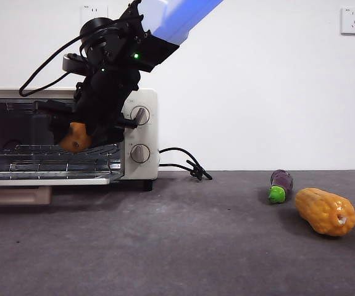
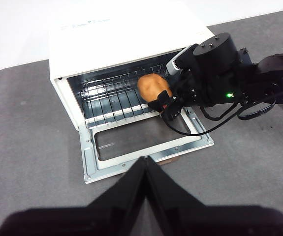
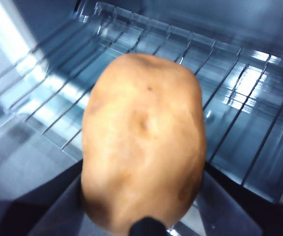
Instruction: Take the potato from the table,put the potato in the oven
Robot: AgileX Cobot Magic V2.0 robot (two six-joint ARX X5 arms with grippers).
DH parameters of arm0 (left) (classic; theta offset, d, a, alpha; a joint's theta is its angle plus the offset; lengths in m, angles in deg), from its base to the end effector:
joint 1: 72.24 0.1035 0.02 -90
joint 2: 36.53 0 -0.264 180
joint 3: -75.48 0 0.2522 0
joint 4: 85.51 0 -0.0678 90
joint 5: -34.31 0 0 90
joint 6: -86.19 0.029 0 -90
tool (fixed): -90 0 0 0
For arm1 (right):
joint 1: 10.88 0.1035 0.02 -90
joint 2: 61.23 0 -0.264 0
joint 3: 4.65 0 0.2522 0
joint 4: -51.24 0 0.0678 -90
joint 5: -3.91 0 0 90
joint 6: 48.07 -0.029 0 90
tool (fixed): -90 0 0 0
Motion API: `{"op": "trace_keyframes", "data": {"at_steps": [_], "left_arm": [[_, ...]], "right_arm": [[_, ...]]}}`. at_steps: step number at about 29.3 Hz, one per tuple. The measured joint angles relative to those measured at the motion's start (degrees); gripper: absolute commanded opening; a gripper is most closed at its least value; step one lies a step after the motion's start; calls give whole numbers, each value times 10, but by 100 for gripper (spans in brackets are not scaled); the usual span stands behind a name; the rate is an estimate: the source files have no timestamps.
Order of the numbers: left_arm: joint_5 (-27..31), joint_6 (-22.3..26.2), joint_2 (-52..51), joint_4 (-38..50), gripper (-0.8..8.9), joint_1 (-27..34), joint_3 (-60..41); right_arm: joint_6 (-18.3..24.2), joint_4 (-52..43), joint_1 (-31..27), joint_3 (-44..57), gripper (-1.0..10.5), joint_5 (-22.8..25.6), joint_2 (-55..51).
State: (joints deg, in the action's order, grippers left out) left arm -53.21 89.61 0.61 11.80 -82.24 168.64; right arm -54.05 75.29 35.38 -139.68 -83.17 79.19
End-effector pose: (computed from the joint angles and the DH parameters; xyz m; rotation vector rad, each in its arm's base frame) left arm 0.0366 -0.0052 0.4286 0.1092 0.4592 -0.1427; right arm 0.3874 0.4027 0.2005 -0.1214 0.5155 0.7124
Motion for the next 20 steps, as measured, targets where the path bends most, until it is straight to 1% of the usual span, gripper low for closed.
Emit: {"op": "trace_keyframes", "data": {"at_steps": [4, 8, 9, 13, 15, 18, 20], "left_arm": [[0, 0, 5, 0, -5, 0, 0], [0, 0, 8, 2, -5, 0, 0], [0, 0, 9, 3, -5, 0, 0], [0, 0, 9, 3, -5, 0, 0], [0, 0, 9, 3, -5, 0, 0], [0, 0, 9, 3, -5, 0, 0], [0, 0, 9, 3, -5, 0, 0]], "right_arm": [[0, -5, 0, 0, -6, 16, 0], [0, -9, -1, 0, 7, 18, 0], [0, -9, -2, 0, 28, 18, 0], [0, -10, -3, 0, 242, 33, 0], [0, -11, -3, 0, 297, 36, 0], [0, -16, -3, 0, 343, 40, 0], [0, -21, -3, 0, 454, 48, 0]]}}
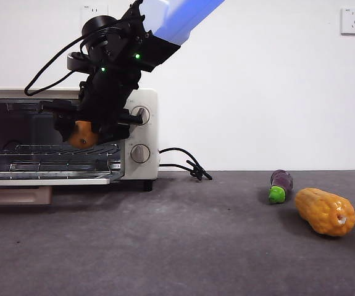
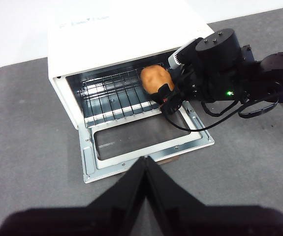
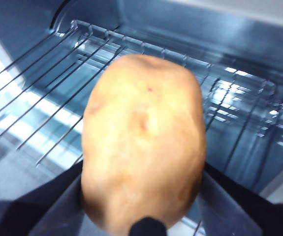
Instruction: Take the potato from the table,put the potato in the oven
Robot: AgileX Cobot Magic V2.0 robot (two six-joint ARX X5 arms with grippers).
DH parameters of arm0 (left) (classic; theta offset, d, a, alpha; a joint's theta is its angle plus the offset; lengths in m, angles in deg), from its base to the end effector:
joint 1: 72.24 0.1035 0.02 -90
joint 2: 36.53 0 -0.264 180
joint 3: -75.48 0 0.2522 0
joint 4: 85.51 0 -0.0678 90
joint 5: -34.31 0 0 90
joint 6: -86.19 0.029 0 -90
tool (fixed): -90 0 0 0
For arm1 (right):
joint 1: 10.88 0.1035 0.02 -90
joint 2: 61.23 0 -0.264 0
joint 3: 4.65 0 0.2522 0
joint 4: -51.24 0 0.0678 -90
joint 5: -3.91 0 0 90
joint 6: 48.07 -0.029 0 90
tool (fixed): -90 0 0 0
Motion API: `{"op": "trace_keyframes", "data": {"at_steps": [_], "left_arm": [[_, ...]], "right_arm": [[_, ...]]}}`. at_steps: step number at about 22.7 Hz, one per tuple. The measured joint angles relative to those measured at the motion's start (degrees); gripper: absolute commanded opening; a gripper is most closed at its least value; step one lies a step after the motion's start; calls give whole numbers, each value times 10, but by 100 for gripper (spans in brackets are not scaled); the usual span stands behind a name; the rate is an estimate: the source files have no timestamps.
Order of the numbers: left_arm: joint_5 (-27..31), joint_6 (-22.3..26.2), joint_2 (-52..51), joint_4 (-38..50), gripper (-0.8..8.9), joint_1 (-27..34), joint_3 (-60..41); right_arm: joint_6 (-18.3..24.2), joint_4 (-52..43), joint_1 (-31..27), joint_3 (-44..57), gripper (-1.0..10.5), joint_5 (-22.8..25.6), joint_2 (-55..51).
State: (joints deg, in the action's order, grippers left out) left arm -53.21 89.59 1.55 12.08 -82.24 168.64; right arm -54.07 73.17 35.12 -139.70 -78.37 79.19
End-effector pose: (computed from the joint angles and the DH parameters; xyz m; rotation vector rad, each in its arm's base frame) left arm 0.0421 -0.0061 0.4287 0.1100 0.4707 -0.1428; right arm 0.3921 0.4004 0.2038 -0.1200 0.4660 0.6307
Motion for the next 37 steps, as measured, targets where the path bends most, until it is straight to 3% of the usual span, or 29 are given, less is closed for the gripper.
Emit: {"op": "trace_keyframes", "data": {"at_steps": [2, 4, 13, 21, 26, 33, 35, 37], "left_arm": [[0, 0, 0, 0, -5, 0, 0], [0, 0, 0, 0, -5, 0, 0], [0, 0, 0, 0, -5, 0, 0], [0, 0, 0, -1, -5, 0, 0], [0, 0, 0, -1, -5, 0, 0], [4, 4, 1, -1, -5, 0, 0], [4, 12, 3, 0, -5, 0, 0], [9, 22, 5, 6, -5, 0, 0]], "right_arm": [[-1, -6, 0, 0, 568, 3, 0], [-5, -12, 0, 0, 608, 5, 0], [-24, -25, 5, -2, 607, 8, 0], [-26, 76, 21, -82, 607, 76, 0], [-31, 149, 37, -142, 605, 86, 0], [-50, 337, 61, -232, 593, 100, 0], [-50, 396, 67, -262, 545, 119, 0], [-49, 454, 71, -298, 422, 132, 0]]}}
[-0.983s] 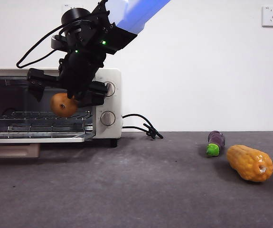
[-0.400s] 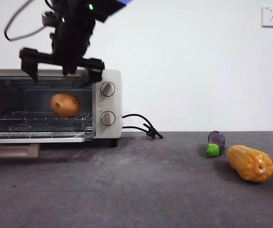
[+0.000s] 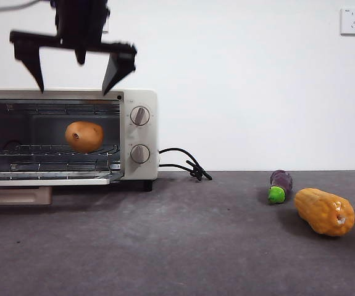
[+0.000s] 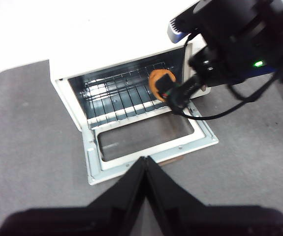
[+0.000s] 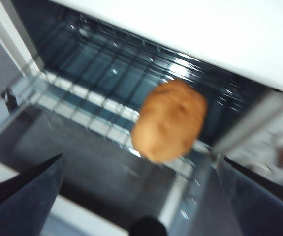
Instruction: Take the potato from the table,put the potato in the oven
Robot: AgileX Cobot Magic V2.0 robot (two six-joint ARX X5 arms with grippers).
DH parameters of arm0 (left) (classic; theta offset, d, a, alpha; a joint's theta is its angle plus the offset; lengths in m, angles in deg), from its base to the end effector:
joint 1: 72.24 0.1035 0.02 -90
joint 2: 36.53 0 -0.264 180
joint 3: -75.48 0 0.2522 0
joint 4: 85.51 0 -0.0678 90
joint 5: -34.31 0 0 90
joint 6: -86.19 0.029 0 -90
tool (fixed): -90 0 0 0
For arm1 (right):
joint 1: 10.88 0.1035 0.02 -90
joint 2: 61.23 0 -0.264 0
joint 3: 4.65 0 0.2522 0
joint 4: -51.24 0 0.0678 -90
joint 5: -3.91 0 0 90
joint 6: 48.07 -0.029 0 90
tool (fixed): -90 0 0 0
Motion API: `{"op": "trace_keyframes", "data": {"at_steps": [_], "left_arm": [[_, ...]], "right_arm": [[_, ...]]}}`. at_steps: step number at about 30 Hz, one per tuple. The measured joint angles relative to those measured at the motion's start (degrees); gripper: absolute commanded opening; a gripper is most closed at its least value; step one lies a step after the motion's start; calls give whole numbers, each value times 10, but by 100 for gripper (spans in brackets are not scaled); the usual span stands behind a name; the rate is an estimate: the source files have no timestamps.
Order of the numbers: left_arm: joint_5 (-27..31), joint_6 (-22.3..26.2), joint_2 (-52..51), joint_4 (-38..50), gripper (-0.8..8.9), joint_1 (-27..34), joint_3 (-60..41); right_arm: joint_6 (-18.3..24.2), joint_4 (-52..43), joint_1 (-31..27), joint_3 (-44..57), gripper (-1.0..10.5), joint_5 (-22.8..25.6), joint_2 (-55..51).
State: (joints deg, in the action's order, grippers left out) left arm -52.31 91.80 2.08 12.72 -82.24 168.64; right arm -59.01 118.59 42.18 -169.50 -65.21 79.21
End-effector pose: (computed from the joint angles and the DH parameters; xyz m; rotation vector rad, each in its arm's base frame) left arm 0.0456 -0.0063 0.4294 0.1514 0.4664 -0.1364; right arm 0.3224 0.4115 0.3112 -0.2760 0.6508 0.4718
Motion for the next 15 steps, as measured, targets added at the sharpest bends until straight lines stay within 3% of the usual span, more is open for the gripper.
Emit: {"op": "trace_keyframes", "data": {"at_steps": [6, 11, 15], "left_arm": [[41, 14, 12, 15, -5, 0, 0], [40, 14, 23, 21, -5, 0, 0], [40, 12, 33, 21, -5, 0, 0]], "right_arm": [[3, 144, 3, -99, 89, 19, 0], [18, 243, 1, -161, 56, 58, 0], [33, 243, 2, -177, 28, 38, -9]]}}
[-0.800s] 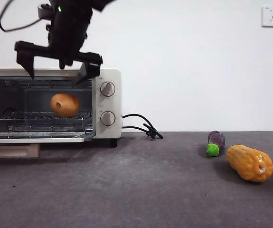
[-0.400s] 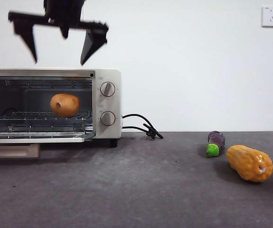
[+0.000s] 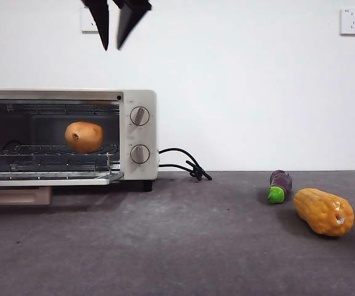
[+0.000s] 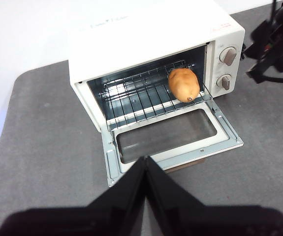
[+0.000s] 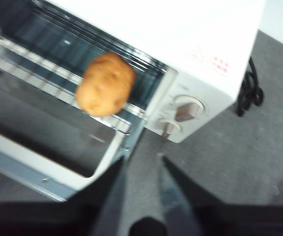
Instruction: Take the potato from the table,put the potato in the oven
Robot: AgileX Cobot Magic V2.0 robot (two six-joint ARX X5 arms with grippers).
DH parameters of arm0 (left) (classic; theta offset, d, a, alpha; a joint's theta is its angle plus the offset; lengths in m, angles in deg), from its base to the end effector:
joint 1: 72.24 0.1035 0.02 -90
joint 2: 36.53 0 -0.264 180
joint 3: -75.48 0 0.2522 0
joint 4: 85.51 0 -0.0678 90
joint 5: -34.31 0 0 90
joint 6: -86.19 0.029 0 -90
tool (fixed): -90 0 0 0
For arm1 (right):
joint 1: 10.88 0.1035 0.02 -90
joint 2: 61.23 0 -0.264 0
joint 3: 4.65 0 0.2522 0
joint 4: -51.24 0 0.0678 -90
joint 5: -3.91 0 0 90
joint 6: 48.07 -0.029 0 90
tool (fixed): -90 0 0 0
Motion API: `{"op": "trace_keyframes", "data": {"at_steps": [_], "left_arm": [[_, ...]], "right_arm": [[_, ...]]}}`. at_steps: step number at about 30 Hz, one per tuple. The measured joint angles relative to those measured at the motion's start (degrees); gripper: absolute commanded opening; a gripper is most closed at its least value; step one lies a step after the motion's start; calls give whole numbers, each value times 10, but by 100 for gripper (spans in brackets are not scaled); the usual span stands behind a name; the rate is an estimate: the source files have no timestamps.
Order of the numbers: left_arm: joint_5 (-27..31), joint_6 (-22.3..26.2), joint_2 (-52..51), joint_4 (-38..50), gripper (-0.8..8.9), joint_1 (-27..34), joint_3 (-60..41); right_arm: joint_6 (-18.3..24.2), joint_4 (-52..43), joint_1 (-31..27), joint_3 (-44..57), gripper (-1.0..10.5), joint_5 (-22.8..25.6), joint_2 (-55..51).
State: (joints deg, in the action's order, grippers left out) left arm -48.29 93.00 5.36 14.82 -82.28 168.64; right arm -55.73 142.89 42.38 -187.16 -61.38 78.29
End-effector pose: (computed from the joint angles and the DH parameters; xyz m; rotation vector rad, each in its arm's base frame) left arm 0.0658 -0.0079 0.4306 0.1916 0.4871 -0.0743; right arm 0.2893 0.3674 0.3762 -0.4134 0.6927 0.4199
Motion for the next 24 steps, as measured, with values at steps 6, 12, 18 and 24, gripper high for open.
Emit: {"op": "trace_keyframes", "data": {"at_steps": [6, 12, 18, 24], "left_arm": [[0, -10, 14, 0, -5, 0, 0], [0, -24, 42, -28, -6, 0, 0], [-21, -49, 83, -40, -6, 0, 0], [-32, -65, 111, -45, -8, 0, 0]], "right_arm": [[17, 0, 35, 1, 28, -27, -56], [41, 0, 104, 4, 28, -28, -185], [43, 0, 195, 107, 30, -29, -357], [16, 0, 287, 316, 29, -32, -546]]}}
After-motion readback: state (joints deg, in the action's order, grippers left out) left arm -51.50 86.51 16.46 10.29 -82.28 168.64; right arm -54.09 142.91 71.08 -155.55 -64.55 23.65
